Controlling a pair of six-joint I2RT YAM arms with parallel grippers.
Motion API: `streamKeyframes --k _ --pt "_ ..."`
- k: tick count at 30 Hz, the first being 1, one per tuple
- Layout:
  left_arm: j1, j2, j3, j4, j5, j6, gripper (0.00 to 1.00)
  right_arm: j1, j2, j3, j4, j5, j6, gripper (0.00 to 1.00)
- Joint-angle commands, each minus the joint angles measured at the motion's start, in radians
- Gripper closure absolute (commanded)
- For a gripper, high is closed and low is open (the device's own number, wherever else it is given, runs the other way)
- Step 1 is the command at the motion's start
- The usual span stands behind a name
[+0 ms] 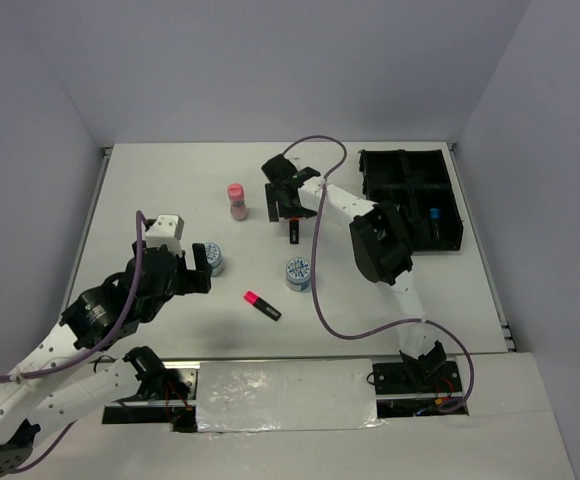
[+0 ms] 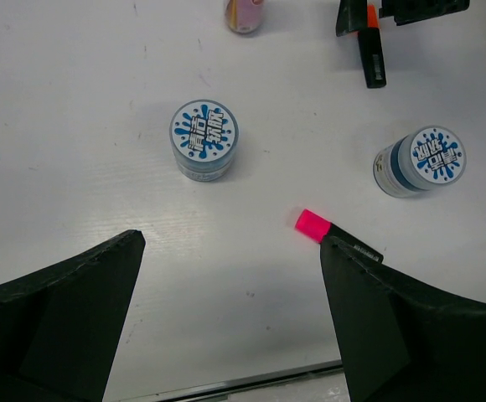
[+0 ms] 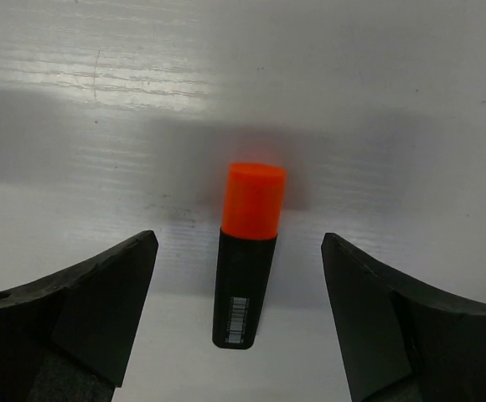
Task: Sort the stationery into containers
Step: Pick up the pen from the center of the board, then place the pen in the storage box.
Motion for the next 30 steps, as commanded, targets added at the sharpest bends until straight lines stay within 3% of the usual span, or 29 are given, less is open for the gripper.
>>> streamKeyframes --k 1,4,7,10,12,20,25,27,30 --pt "-0.005 0.008 0.014 0.02 -0.004 -0.002 0.01 -0.006 0.026 0.078 -0.019 0.006 0.032 0.13" --pt "-0.005 0.006 0.013 0.021 -0.002 -0.002 0.01 -0.006 0.058 0.043 -0.009 -0.009 0.043 0.18" --pt "-0.005 0.005 0.013 0.021 -0.001 0.0 0.01 -0.008 0.076 0.011 0.004 -0.029 0.043 0.41" --pt "-0.005 0.004 0.014 0.026 0.002 0.001 0.01 -0.017 0.038 -0.052 0.047 -0.066 0.046 0.52" --pt "-0.005 0.008 0.013 0.026 0.007 0.004 0.01 -0.029 0.009 -0.075 0.059 -0.106 0.05 0.93" --pt "-0.005 -0.008 0.011 0.029 0.01 0.007 0.01 -0.066 -0.184 -0.111 0.174 -0.206 -0.089 0.99" --pt "-0.005 -0.02 0.004 0.035 0.022 0.012 0.01 -0.185 -0.466 -0.22 0.232 -0.172 -0.268 1.0" --pt "-0.005 -0.026 -0.005 0.052 0.053 0.022 0.01 -0.261 -0.511 -0.218 0.126 -0.176 -0.308 1.0" --pt "-0.005 -0.02 -0.006 0.055 0.065 0.026 0.01 -0.434 -0.532 -0.226 -0.063 -0.062 -0.286 1.0"
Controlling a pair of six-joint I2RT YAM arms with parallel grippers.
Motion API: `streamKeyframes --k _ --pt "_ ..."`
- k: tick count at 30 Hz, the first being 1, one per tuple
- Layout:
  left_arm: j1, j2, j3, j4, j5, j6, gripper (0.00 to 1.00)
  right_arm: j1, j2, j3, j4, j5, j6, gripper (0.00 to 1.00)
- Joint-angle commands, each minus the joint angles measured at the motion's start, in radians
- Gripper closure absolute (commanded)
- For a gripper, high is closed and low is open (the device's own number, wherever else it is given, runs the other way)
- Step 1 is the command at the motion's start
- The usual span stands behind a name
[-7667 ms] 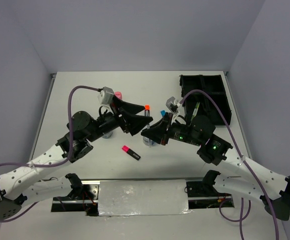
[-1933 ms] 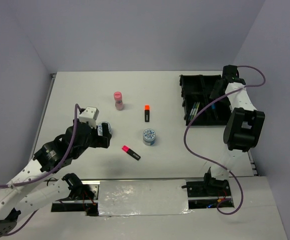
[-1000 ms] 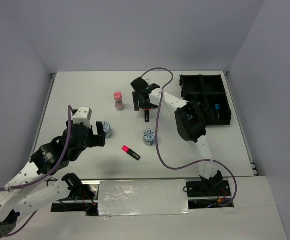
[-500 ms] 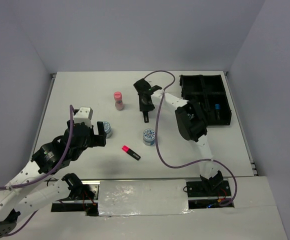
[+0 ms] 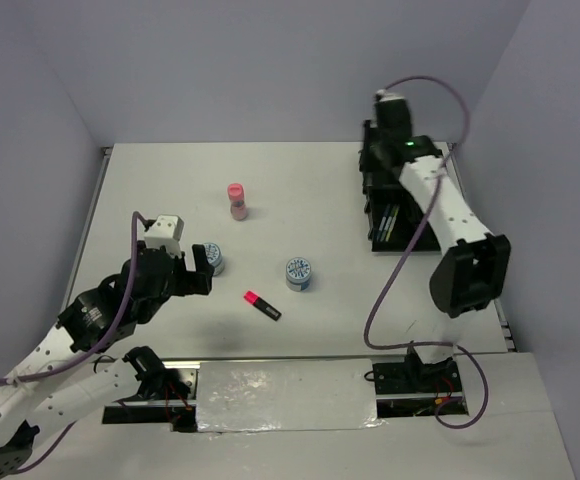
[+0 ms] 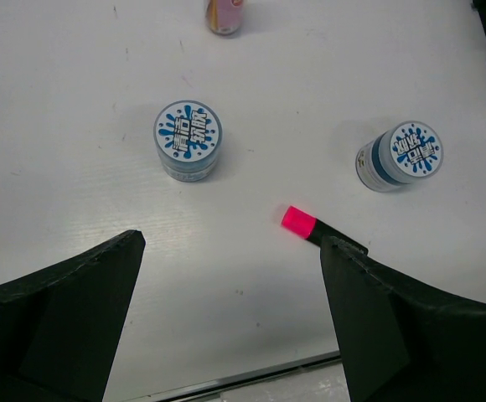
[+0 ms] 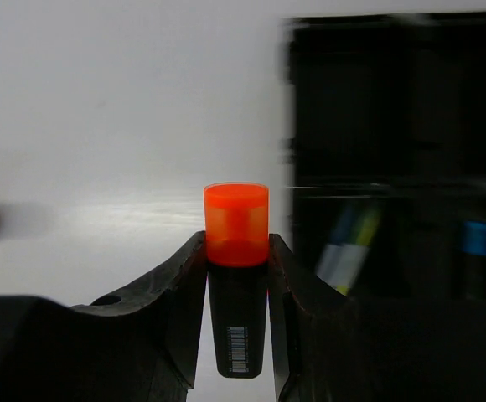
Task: Sort the stationery into containers
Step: Place the pen in the storage box, then pick up the pen from the center of the board.
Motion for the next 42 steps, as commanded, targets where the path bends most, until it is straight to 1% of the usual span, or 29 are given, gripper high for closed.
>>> streamKeyframes --k 1,2,4,5,8,10,12,16,18,19,20,21,22,25,26,31,33,34,35,36,37,38,39,40,41,42 --pt "-0.005 -0.005 -0.004 0.047 0.027 0.02 0.01 -0.191 -0.043 -0.032 -0.196 0.128 -0.037 1.0" --pt "-0.005 -0.002 -0.004 0.045 0.029 0.02 0.01 -0.287 -0.052 -0.056 -0.215 0.123 -0.021 1.0" --pt "-0.005 0.001 -0.001 0.042 0.024 0.02 0.01 -0.383 -0.075 -0.13 -0.213 0.091 0.02 1.0" --pt "-0.005 0.002 -0.001 0.042 0.021 0.018 0.01 -0.446 -0.083 -0.179 -0.183 0.085 0.028 1.0" --pt "-0.007 -0.01 -0.004 0.044 0.025 0.02 0.01 -0.514 -0.076 -0.217 -0.12 0.051 0.004 0.99" --pt "-0.008 -0.011 -0.01 0.059 0.045 0.029 0.01 -0.532 -0.034 -0.187 -0.141 0.036 -0.006 0.99" --pt "-0.008 -0.005 -0.013 0.068 0.071 0.043 0.01 -0.541 0.035 -0.121 -0.187 0.014 -0.024 0.99" --pt "-0.01 0.01 -0.009 0.067 0.076 0.046 0.01 -0.546 0.079 -0.107 -0.178 0.008 -0.027 0.97" --pt "-0.01 0.013 -0.009 0.068 0.082 0.047 0.01 -0.546 0.087 -0.107 -0.172 -0.012 -0.023 0.9" --pt "-0.01 0.013 -0.01 0.071 0.085 0.049 0.0 -0.546 0.089 -0.102 -0.172 -0.012 -0.02 0.77" --pt "-0.011 0.015 -0.01 0.071 0.087 0.05 0.01 -0.546 0.089 -0.099 -0.173 -0.009 -0.012 0.68" --pt "-0.014 0.015 -0.01 0.073 0.094 0.053 0.01 -0.546 0.087 -0.096 -0.176 0.0 -0.007 0.63" --pt "-0.017 0.016 -0.01 0.074 0.096 0.053 0.01 -0.546 0.084 -0.089 -0.184 -0.001 -0.004 0.6" --pt "-0.022 0.021 -0.007 0.071 0.093 0.05 0.01 -0.546 0.053 -0.081 -0.181 0.01 -0.001 0.42" --pt "-0.022 0.021 -0.009 0.071 0.093 0.05 0.01 -0.546 0.043 -0.076 -0.182 0.011 -0.003 0.29" --pt "-0.027 0.016 -0.007 0.068 0.084 0.044 0.01 -0.54 0.027 -0.059 -0.207 0.004 0.0 0.27" --pt "-0.03 0.012 -0.002 0.057 0.062 0.036 0.01 -0.487 -0.005 -0.067 -0.21 -0.018 0.005 0.26" --pt "-0.028 0.006 -0.001 0.053 0.047 0.023 0.01 -0.442 -0.064 -0.102 -0.181 -0.051 -0.004 0.26" --pt "-0.028 0.001 0.002 0.042 -0.003 0.012 0.01 -0.304 -0.098 -0.124 -0.163 -0.074 -0.032 0.26" --pt "-0.028 -0.005 0.01 0.018 -0.034 -0.019 0.01 -0.223 -0.138 -0.178 -0.109 -0.113 -0.058 0.26" --pt "-0.027 -0.017 0.014 -0.002 -0.071 -0.04 0.01 -0.142 -0.219 -0.214 -0.074 -0.14 -0.082 0.26" --pt "-0.025 -0.025 0.02 -0.024 -0.15 -0.066 0.01 0.015 -0.261 -0.249 -0.036 -0.198 -0.113 0.26" --pt "-0.023 -0.033 0.031 -0.07 -0.187 -0.113 0.01 0.085 -0.301 -0.329 0.062 -0.22 -0.119 0.26" --pt "-0.02 -0.054 0.037 -0.09 -0.22 -0.135 0.01 0.147 -0.36 -0.37 0.121 -0.242 -0.118 0.23" --pt "-0.02 -0.068 0.042 -0.108 -0.247 -0.157 0.01 0.208 -0.379 -0.407 0.176 -0.266 -0.097 0.22" --pt "-0.017 -0.08 0.05 -0.127 -0.301 -0.177 0.01 0.312 -0.385 -0.441 0.225 -0.265 -0.084 0.21"
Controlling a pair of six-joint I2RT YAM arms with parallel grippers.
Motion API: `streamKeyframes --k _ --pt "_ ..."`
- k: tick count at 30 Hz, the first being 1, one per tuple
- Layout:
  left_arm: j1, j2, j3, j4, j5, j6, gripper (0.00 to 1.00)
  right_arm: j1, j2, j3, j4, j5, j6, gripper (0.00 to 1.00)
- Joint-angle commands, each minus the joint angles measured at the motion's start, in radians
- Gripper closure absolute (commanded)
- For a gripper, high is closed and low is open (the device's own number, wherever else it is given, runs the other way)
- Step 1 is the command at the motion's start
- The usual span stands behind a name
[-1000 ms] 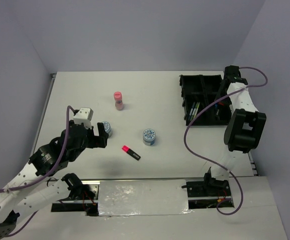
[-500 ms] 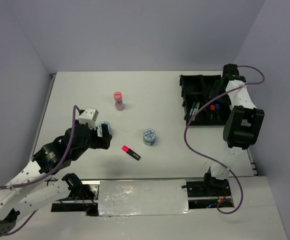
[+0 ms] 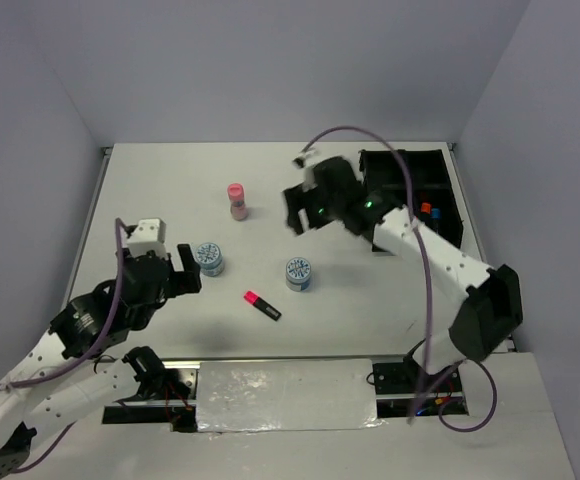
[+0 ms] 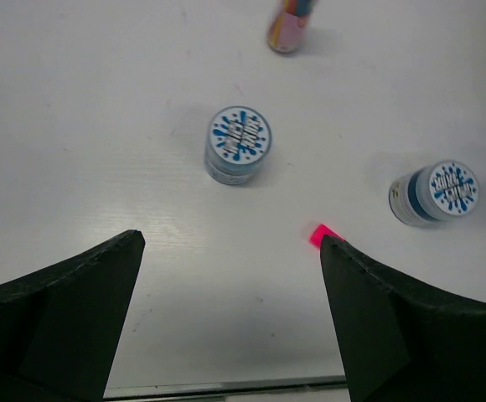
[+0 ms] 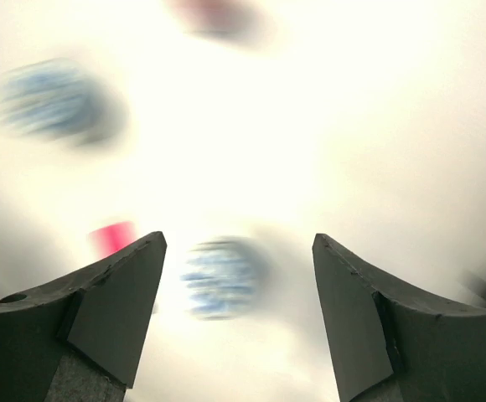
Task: Sort the stationery into containers
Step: Pick up the pen from the center of the board.
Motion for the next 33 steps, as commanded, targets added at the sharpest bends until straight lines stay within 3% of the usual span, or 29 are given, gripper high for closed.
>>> streamKeyframes --k 1,6,10,18,26,28,31,33 --pt "0.006 -0.068 0.057 -0.105 -0.204 -0.135 0.01 0.188 -0.096 -0.107 0.193 -0.069 0.009 0.21" --pt "0.007 -0.157 0.069 -0.156 -0.284 -0.209 0.01 0.464 0.141 -0.024 0.071 0.193 0.021 0.29" --pt "0.006 -0.217 0.049 -0.12 -0.261 -0.175 0.01 0.553 0.265 0.009 0.037 0.215 0.031 0.31" --pt "0.006 -0.145 0.055 -0.107 -0.232 -0.146 0.01 0.604 0.374 -0.008 0.046 0.201 0.084 0.45" --pt "0.007 -0.153 0.05 -0.09 -0.218 -0.13 0.01 0.615 0.446 -0.077 0.074 0.15 0.132 0.48" --pt "0.006 -0.153 0.05 -0.087 -0.215 -0.127 0.01 0.616 0.466 -0.08 0.066 0.143 0.135 0.59" --pt "0.009 -0.151 0.049 -0.084 -0.212 -0.124 0.01 0.616 0.441 -0.085 0.08 0.124 0.132 0.94" --pt "0.009 -0.15 0.047 -0.083 -0.211 -0.121 0.01 0.618 0.377 -0.08 0.104 0.146 0.124 1.0"
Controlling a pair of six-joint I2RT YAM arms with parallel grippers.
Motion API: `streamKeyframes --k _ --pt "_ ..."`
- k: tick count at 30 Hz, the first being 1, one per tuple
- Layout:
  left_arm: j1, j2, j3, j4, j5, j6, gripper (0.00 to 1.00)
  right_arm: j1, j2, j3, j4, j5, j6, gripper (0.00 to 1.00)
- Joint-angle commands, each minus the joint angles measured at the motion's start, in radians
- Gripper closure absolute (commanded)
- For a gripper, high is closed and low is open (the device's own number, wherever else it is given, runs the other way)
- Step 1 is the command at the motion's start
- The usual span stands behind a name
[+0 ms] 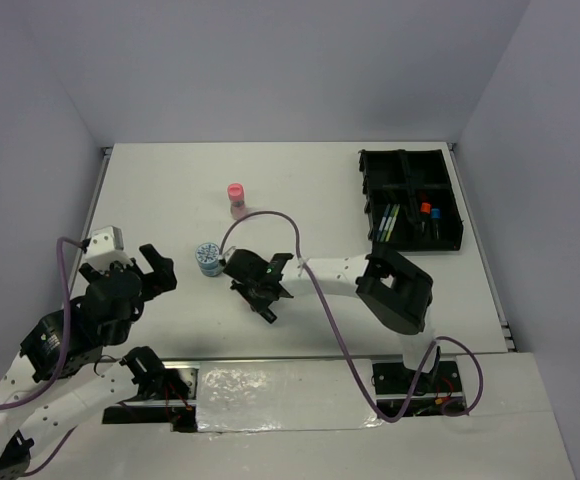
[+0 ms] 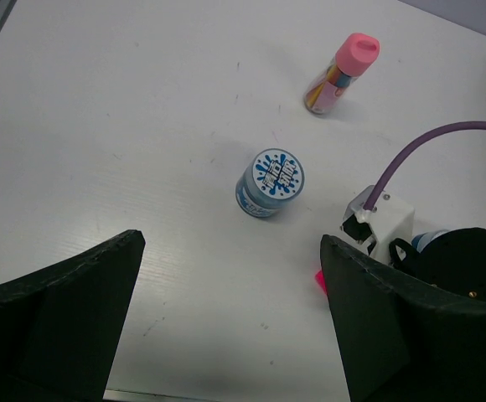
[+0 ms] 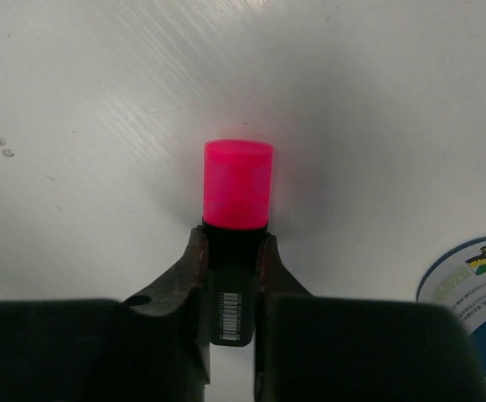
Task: Sort the stationery into containers
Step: Pick up the pen from the center of the board, then place the pen in the storage box.
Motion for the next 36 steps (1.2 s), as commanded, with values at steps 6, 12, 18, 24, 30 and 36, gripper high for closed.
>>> streamKeyframes --k 6,12,18,24,30,36 --pt "0.005 -0.012 0.009 0.046 0.002 0.028 0.01 -0.174 -0.406 -0.003 0.033 0.039 -0.042 1.0" --pt "0.003 -0.006 -0.003 0.079 0.046 0.065 0.01 -0.779 -0.449 0.073 -0.183 0.12 -0.034 1.0" --pt "0.002 0.007 -0.006 0.095 0.071 0.08 0.01 -1.149 -0.274 0.219 -0.26 0.148 -0.045 1.0" --pt "0.003 0.022 -0.008 0.105 0.085 0.096 0.01 -1.276 -0.062 0.398 -0.321 0.063 -0.063 0.95" --pt "0.002 0.039 -0.005 0.102 0.083 0.096 0.01 -1.318 -0.001 0.4 -0.307 0.03 -0.062 0.81" --pt "0.003 0.04 -0.005 0.105 0.086 0.097 0.01 -1.315 -0.043 0.419 -0.321 0.036 -0.057 0.38"
